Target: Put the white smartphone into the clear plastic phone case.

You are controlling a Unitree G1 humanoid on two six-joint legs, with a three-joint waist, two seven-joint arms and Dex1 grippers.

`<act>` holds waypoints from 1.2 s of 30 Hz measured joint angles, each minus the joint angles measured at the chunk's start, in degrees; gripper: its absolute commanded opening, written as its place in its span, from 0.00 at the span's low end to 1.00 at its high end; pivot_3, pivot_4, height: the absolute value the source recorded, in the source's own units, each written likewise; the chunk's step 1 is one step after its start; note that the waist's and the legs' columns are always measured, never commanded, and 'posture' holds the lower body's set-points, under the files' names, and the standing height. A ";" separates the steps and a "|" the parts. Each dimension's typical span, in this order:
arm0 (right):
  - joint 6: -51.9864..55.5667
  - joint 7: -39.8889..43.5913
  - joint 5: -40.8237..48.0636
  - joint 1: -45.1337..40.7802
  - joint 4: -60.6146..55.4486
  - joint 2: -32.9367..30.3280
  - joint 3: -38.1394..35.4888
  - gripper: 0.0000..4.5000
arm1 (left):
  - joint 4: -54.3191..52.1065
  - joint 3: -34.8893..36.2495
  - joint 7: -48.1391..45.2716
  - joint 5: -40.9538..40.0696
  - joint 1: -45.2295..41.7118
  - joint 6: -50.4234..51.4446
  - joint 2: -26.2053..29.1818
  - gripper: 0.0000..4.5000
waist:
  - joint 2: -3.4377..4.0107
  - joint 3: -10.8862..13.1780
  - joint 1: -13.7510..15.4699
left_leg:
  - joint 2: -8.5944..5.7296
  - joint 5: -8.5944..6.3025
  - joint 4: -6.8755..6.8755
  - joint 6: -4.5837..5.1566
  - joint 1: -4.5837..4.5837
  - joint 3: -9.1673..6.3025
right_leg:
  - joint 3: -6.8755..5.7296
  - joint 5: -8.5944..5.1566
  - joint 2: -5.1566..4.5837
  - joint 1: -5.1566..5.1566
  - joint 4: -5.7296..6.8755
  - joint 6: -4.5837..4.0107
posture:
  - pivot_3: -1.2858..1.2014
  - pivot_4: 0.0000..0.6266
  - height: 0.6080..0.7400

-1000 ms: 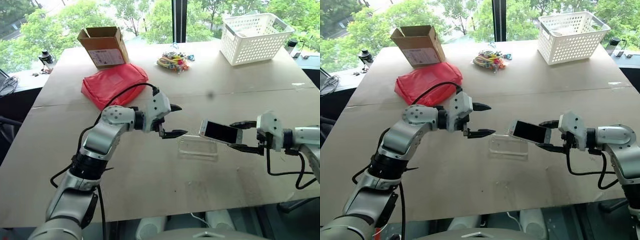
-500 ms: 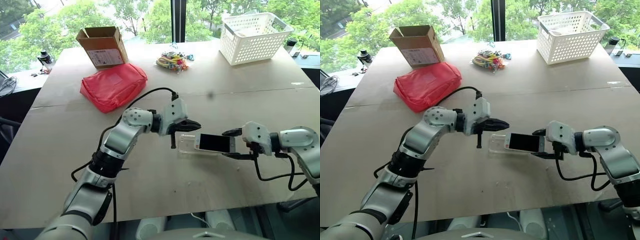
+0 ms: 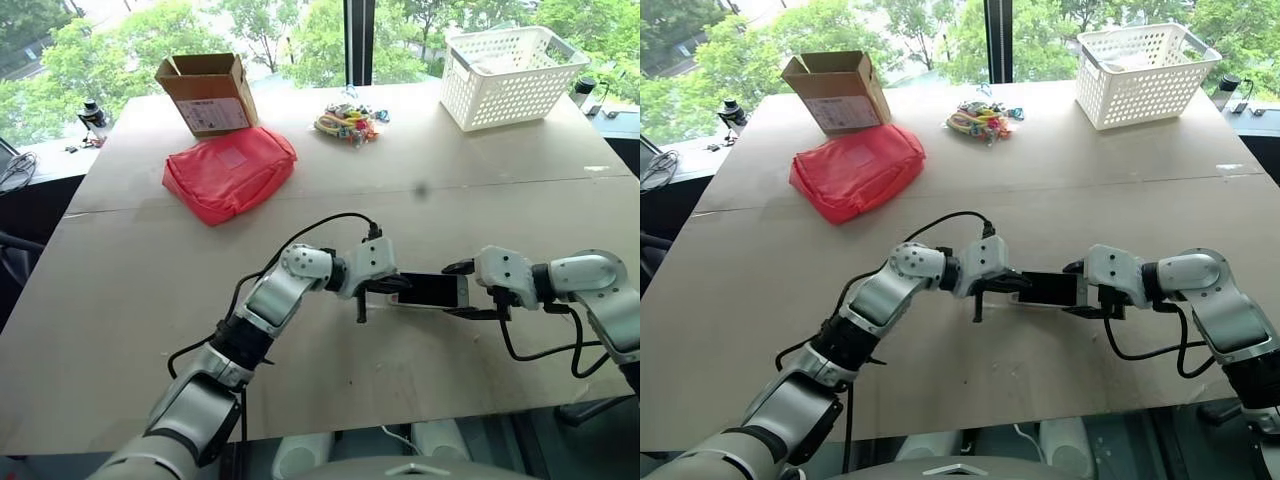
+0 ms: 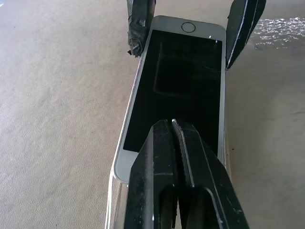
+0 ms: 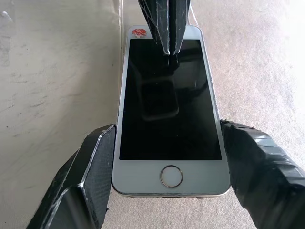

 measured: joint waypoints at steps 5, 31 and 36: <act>0.25 0.71 -0.75 -1.66 0.73 -0.01 1.14 0.65 | -0.07 0.03 0.69 0.49 0.39 0.06 -0.09 0.02 | 0.00 -0.04 -0.05 | 0.00 -0.03 0.00 0.06 0.03 0.00 | 0.00 0.00 0.00 0.01 0.02 0.00 | 0.52 0.24 1.00; 8.18 4.18 3.59 -1.68 0.90 -8.51 -4.95 0.22 | -3.98 -0.25 1.45 0.92 2.50 3.80 0.88 0.00 | -0.09 -0.15 0.17 | 0.00 -0.09 0.01 0.15 0.04 -0.01 | -0.02 0.00 -0.04 0.04 0.02 0.00 | 0.52 0.24 1.00; 5.65 4.23 0.10 -1.51 2.42 -9.94 -3.58 0.02 | -3.75 -0.27 1.27 0.93 2.28 3.76 0.96 0.00 | -0.09 -0.16 0.04 | 0.00 -0.08 0.01 0.14 0.06 0.01 | -0.01 0.00 -0.04 0.05 0.02 0.01 | 0.52 0.24 1.00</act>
